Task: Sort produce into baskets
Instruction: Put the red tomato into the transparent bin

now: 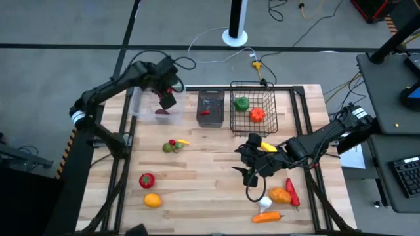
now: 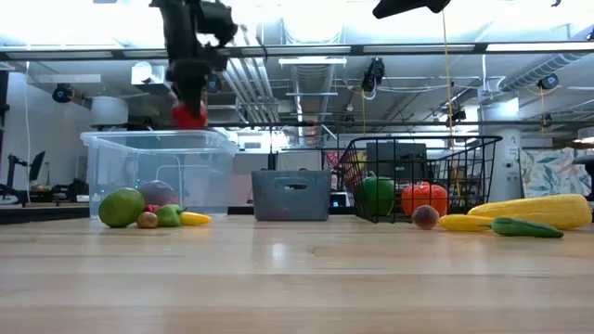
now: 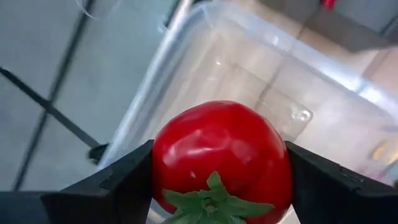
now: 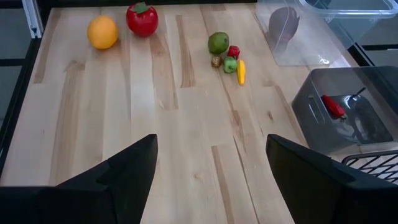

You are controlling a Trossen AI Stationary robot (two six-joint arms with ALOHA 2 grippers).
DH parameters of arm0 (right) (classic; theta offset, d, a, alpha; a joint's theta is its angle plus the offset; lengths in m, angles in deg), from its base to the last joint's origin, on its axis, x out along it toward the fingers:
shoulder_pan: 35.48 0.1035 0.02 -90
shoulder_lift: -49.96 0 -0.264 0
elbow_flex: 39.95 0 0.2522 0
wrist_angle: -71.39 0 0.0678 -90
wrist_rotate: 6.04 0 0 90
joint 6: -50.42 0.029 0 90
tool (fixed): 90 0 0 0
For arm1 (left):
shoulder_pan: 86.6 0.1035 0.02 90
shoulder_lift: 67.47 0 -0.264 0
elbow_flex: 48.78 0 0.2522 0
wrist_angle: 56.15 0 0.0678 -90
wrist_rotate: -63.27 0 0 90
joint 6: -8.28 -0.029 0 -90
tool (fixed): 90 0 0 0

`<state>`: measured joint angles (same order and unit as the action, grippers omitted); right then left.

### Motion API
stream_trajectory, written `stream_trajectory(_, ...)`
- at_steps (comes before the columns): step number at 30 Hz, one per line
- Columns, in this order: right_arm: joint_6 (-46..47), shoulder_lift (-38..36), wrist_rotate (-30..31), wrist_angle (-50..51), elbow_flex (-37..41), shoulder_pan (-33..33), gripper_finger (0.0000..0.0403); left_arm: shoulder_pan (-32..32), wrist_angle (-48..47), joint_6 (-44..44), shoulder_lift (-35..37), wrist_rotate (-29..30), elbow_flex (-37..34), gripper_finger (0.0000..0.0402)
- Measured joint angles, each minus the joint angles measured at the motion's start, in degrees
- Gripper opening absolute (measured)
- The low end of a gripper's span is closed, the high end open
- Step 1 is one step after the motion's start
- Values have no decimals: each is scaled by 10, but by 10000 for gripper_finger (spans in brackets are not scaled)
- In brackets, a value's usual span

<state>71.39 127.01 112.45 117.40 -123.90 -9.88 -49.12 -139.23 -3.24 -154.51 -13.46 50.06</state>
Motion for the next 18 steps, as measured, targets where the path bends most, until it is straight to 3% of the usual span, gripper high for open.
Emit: stream_trajectory(18, -2, 0, 0, 0, 0, 0, 292, 36, 78, -32, -39, -13, -118, 283)
